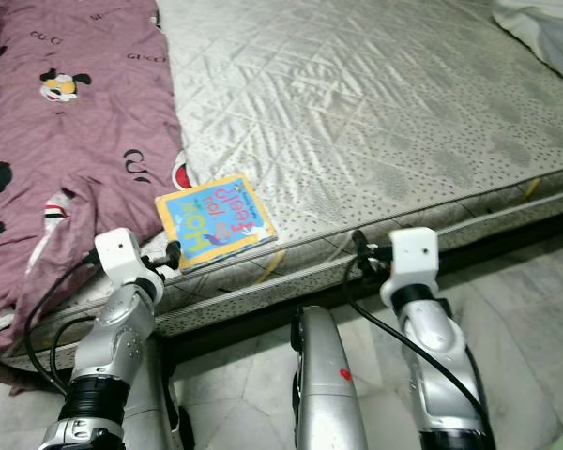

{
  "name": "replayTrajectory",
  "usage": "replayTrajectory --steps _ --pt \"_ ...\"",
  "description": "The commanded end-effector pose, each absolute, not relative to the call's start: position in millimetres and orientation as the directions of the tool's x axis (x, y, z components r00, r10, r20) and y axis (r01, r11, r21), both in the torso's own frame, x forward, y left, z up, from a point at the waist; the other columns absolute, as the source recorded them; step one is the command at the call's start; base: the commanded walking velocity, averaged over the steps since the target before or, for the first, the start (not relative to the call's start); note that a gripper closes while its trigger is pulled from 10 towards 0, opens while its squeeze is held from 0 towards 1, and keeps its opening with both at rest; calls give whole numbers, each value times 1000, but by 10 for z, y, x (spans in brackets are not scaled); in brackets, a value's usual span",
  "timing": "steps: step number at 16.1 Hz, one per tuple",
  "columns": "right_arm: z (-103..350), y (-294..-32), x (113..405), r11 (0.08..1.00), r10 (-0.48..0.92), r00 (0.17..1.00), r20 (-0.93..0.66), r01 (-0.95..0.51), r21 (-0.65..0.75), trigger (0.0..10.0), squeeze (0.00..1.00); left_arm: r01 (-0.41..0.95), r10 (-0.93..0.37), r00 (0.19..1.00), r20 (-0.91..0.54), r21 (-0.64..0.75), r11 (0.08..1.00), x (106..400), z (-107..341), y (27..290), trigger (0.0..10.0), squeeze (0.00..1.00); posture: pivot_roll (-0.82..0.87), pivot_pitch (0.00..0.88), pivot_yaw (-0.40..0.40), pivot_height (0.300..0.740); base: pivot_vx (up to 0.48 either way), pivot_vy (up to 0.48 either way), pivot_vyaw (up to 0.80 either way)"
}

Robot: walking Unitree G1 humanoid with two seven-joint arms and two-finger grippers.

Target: Clean up the room

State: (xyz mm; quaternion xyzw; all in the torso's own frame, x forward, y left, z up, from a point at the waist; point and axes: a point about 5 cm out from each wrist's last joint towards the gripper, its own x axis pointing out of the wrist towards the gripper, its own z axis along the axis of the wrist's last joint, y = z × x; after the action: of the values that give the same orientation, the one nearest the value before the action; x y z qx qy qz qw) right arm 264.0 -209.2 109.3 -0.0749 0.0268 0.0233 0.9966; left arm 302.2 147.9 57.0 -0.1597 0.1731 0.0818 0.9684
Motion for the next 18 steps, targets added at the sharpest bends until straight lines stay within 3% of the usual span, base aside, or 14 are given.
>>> replayTrajectory --steps 1,4,10,14,18 --pt "1112 -2170 2586 986 20 998 -63 -30 -161 10000 0 -211 92 924 -372 -296 931 3058 544 1474 10000 0 -177 203 -14 533 0 0 0" --pt "1215 -2201 2505 981 8 999 -48 -17 -193 10000 0 -218 83 917 -389 -316 923 3194 466 1572 10000 0 -226 214 -22 533 0 0 0" --pt "1278 -2348 2483 972 -7 999 -54 -7 -237 10000 0 -253 69 902 -427 -392 884 3198 357 1570 10000 0 -243 221 -47 533 0 0 0" --pt "1317 -2347 2527 968 2 999 -47 -13 -250 10000 0 -166 -87 927 -366 -605 779 3224 344 1441 10000 0 -254 216 -59 533 0 0 0" --pt "1358 -2334 2529 967 -5 999 -41 -6 -256 10000 0 -107 -164 930 -328 -671 734 3337 402 1372 10000 0 -280 201 -54 533 0 0 0"
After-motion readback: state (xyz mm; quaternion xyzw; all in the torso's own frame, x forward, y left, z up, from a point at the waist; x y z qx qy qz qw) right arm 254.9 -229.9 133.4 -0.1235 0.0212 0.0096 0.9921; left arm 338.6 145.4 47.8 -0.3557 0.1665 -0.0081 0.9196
